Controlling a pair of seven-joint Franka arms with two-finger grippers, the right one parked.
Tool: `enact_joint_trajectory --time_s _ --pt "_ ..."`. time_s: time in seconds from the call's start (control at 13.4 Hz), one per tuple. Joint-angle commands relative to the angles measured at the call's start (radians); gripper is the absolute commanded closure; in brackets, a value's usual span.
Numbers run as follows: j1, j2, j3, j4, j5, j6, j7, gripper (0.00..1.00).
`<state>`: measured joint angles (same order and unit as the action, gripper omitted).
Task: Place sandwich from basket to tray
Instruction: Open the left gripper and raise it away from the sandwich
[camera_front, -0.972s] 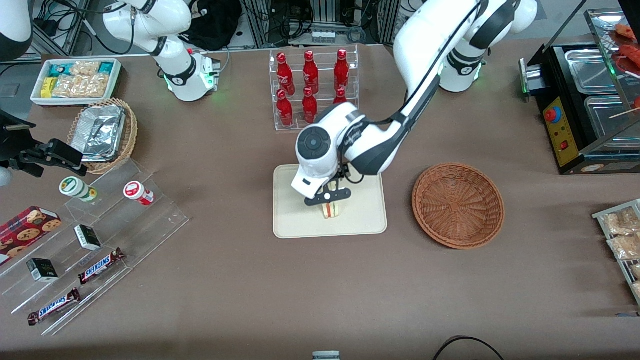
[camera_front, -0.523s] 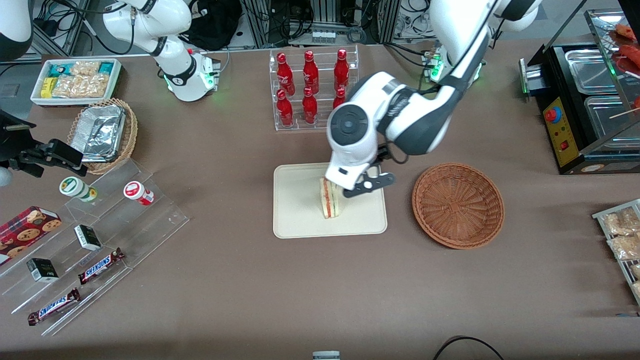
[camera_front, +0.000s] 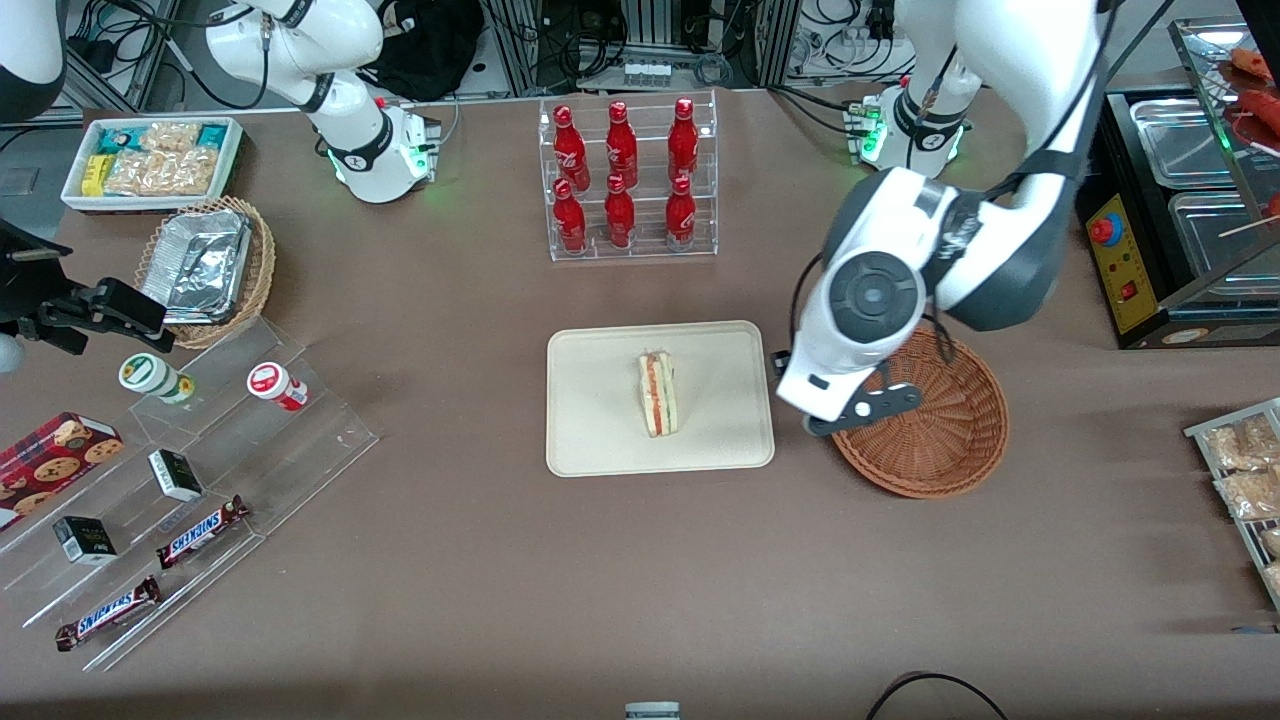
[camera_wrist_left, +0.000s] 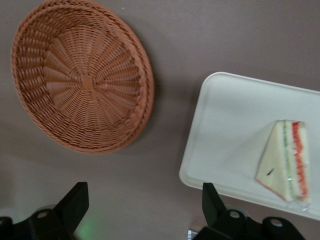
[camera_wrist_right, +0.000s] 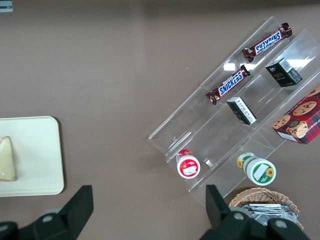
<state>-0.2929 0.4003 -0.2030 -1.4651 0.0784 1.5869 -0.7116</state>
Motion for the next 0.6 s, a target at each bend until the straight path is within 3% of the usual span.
enact_joint_trajectory --time_s 0.0,0.15,0.52 --pt "0.12 -0.142 -0.009 -0.145 -0.02 0.015 0.162 0.0" --pt "0.176 -0.193 -0.009 -0.179 -0.066 -0.004 0.298 0.0" --pt "0.296 -0.322 -0.007 -0.264 -0.068 -0.042 0.515 0.0"
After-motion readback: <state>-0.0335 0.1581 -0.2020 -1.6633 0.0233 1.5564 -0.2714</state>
